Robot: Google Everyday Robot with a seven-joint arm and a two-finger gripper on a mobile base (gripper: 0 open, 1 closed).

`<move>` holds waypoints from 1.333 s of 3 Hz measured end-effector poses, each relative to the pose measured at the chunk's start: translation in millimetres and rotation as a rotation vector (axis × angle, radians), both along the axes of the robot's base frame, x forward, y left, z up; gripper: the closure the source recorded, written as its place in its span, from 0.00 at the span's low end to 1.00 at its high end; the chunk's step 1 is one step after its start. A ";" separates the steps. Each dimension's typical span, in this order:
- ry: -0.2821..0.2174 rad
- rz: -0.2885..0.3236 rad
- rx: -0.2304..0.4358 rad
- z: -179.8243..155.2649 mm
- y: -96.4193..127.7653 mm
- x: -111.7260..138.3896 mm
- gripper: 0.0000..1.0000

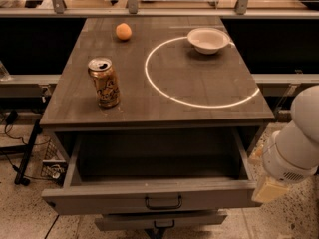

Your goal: Open top drawer

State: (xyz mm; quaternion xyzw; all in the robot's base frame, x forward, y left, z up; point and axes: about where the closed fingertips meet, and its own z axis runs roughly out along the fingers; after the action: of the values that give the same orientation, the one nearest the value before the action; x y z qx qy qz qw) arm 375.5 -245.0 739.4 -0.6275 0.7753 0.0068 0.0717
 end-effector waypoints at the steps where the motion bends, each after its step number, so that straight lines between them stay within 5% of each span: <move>1: -0.046 0.040 0.059 16.3 27.5 21.7 0.70; 2: -0.058 0.066 0.149 6.0 59.4 40.8 0.99; 4: -0.014 0.055 0.246 -45.9 82.6 50.2 1.00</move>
Offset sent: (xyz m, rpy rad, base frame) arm 0.0572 0.0794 0.0095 0.2052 -0.0766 0.0907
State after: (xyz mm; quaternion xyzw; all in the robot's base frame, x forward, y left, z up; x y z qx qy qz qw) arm 425.7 -162.4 693.6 -0.6350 0.7506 0.0992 0.1534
